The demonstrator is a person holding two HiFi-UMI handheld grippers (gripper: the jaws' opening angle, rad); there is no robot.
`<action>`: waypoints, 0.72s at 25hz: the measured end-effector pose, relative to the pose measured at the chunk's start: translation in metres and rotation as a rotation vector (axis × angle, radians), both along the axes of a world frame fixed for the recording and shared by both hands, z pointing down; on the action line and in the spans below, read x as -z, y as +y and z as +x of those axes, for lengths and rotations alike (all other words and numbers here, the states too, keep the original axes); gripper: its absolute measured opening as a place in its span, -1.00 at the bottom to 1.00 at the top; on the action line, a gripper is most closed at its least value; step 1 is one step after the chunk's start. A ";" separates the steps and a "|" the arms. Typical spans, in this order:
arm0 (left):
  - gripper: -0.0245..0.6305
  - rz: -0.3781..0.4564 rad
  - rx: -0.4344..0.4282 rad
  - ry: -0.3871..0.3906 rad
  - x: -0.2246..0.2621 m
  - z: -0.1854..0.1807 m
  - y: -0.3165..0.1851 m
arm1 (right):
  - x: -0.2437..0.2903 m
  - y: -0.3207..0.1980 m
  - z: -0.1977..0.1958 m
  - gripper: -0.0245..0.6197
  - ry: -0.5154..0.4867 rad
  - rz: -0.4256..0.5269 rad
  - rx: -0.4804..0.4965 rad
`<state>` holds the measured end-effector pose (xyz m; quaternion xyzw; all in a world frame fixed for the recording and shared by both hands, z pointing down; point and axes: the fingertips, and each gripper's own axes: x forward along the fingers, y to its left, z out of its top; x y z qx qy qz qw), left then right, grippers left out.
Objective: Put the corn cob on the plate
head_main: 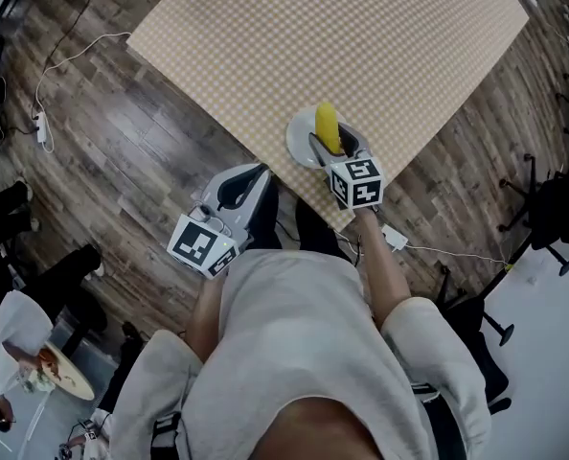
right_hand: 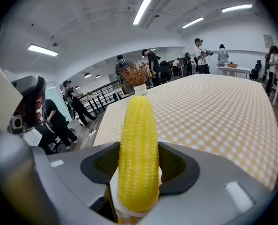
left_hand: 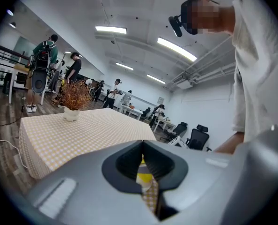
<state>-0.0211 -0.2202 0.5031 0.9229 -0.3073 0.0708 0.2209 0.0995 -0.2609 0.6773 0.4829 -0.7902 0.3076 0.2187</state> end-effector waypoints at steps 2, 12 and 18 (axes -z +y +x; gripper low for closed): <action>-0.90 0.001 0.003 0.004 0.000 -0.001 0.000 | -0.004 -0.006 -0.002 -0.15 0.014 -0.020 0.014; -0.90 0.002 0.030 0.023 0.003 -0.009 -0.005 | -0.012 0.000 -0.020 -0.15 0.415 0.057 0.524; -0.90 -0.001 0.030 0.025 0.002 -0.010 -0.005 | -0.033 0.020 -0.029 -0.15 0.686 0.122 0.935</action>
